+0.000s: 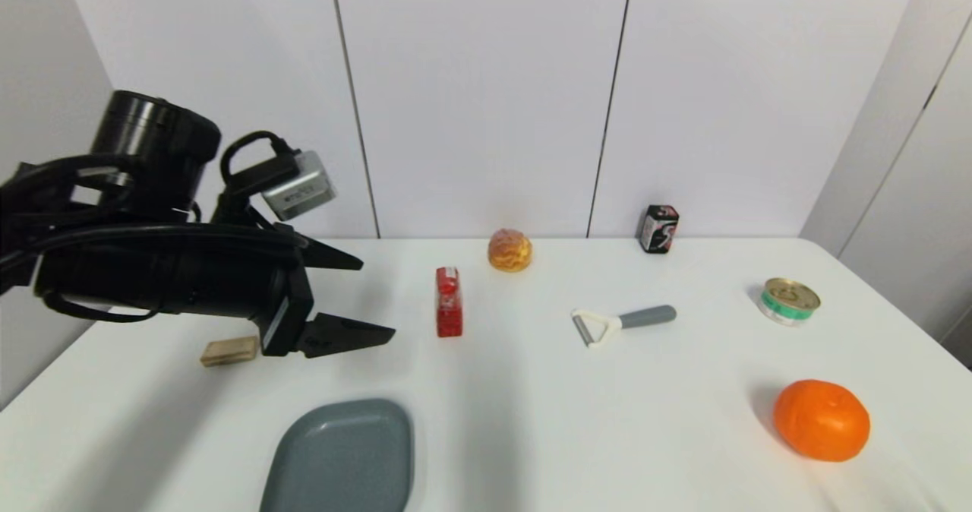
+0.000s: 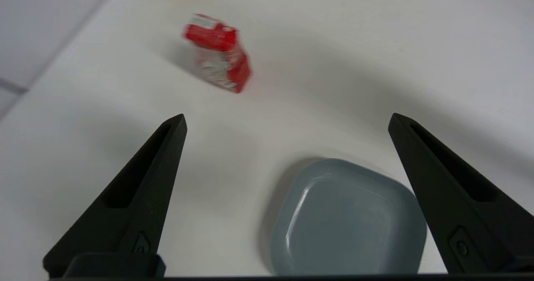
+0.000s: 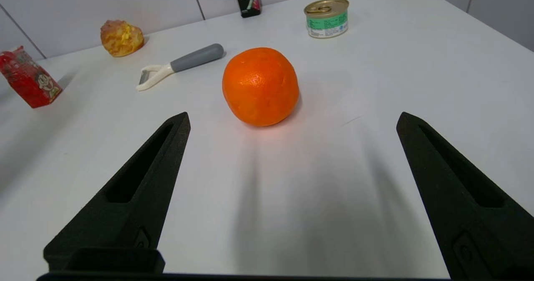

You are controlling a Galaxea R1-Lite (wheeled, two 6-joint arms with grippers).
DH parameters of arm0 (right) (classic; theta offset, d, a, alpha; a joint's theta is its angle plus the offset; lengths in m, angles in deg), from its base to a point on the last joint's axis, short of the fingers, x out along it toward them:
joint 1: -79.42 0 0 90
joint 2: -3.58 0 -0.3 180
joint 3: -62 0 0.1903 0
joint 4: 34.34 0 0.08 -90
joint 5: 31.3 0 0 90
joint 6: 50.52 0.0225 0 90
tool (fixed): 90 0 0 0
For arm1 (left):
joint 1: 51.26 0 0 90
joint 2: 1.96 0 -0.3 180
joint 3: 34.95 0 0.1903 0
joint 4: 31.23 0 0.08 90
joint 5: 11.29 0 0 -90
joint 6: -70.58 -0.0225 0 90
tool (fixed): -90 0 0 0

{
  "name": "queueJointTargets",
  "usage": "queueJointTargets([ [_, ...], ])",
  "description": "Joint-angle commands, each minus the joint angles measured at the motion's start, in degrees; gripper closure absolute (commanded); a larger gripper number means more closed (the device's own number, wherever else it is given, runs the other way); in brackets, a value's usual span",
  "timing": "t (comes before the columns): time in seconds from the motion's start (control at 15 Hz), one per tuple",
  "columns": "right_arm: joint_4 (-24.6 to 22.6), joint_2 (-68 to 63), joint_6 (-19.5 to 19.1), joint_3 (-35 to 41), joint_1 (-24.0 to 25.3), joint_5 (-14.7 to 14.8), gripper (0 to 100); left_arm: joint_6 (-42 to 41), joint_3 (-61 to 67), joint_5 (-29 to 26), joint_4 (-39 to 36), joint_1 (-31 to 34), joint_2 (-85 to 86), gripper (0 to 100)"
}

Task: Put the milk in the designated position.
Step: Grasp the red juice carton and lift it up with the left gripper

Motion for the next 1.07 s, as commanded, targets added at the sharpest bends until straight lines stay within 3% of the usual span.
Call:
queueJointTargets([
  [0.07,0.0,-0.1,0.1,0.0,0.0,0.0,0,2.2,-1.5,3.0,-0.6,-0.9,-8.9,0],
  [0.27,0.1,-0.1,0.0,0.0,0.0,0.0,0,9.7,-4.0,4.1,-5.8,-1.4,-13.2,0],
  [0.47,0.1,-0.1,0.1,0.0,0.0,0.0,0,23.3,-3.5,16.5,-15.5,-7.2,-16.2,0],
  [0.6,0.1,-0.1,0.1,0.0,0.0,0.0,0,30.3,-3.3,21.2,-17.7,-10.5,-17.2,0],
  [0.87,0.1,-0.1,0.1,0.0,0.0,0.0,0,34.1,-3.2,22.7,-18.5,-13.0,-19.2,0],
  [1.07,0.0,-0.1,0.1,0.0,0.0,0.0,0,36.5,-2.1,29.4,-22.5,-14.2,-21.3,0],
])
